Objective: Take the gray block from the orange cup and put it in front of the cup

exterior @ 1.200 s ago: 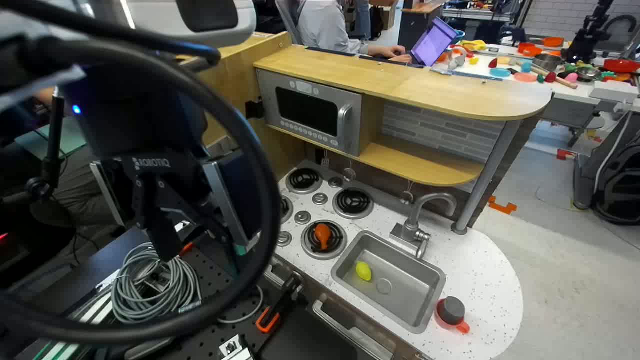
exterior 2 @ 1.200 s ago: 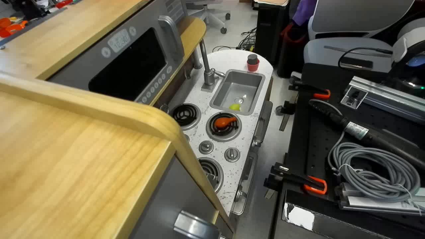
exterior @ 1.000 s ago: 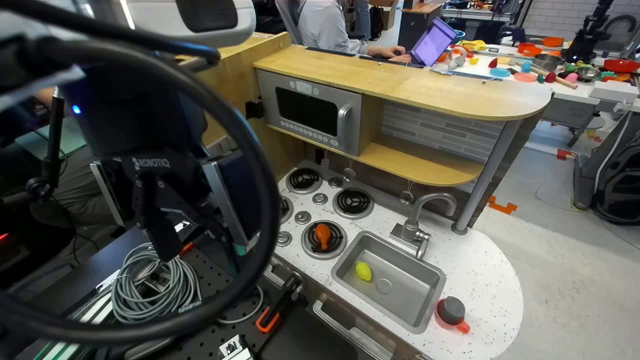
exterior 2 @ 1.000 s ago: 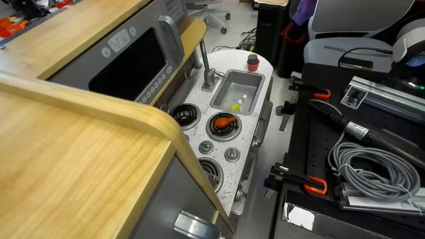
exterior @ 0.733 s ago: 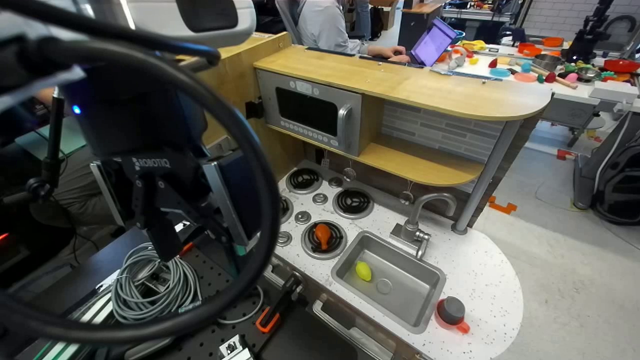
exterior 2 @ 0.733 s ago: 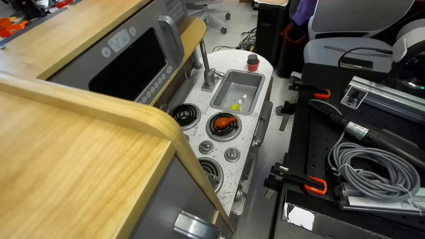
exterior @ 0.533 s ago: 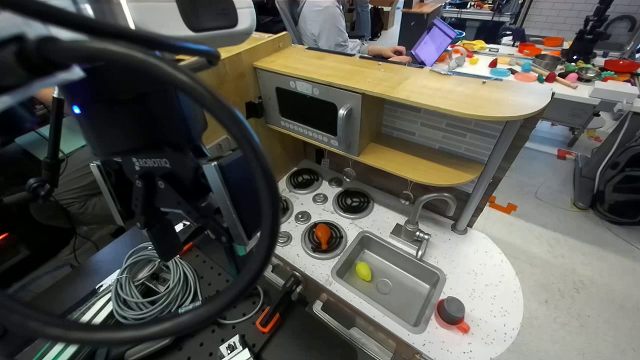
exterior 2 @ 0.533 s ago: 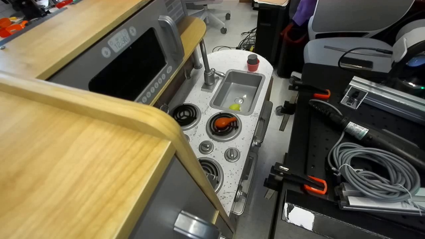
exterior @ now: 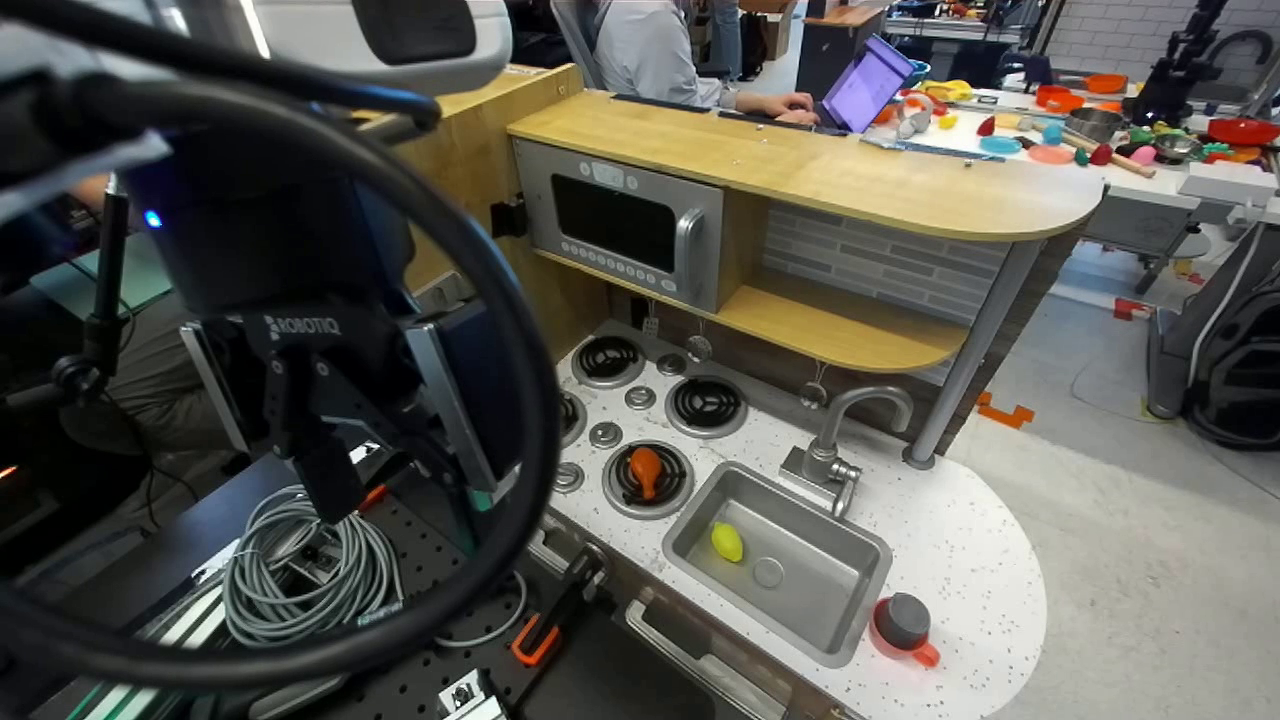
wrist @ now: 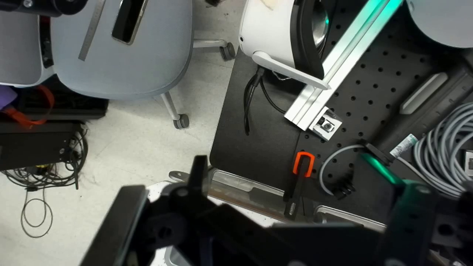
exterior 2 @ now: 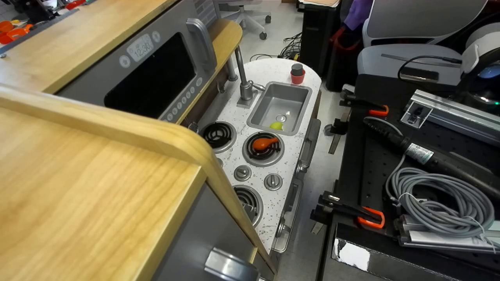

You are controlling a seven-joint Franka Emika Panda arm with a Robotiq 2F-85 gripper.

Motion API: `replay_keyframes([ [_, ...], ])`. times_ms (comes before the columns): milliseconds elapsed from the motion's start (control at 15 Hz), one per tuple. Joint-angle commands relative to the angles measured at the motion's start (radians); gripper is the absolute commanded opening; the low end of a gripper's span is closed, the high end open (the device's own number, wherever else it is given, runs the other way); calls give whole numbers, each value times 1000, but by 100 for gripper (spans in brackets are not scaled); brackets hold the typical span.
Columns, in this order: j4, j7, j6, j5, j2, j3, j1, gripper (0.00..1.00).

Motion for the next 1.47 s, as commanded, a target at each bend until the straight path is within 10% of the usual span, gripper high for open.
replay_keyframes([
  [0,3,14,4,-19,5,-18,20,100],
  [533,76,41,80,-74,129,-86,-27,100],
  [1400,293,27,622,13,746,-291,-164,100],
])
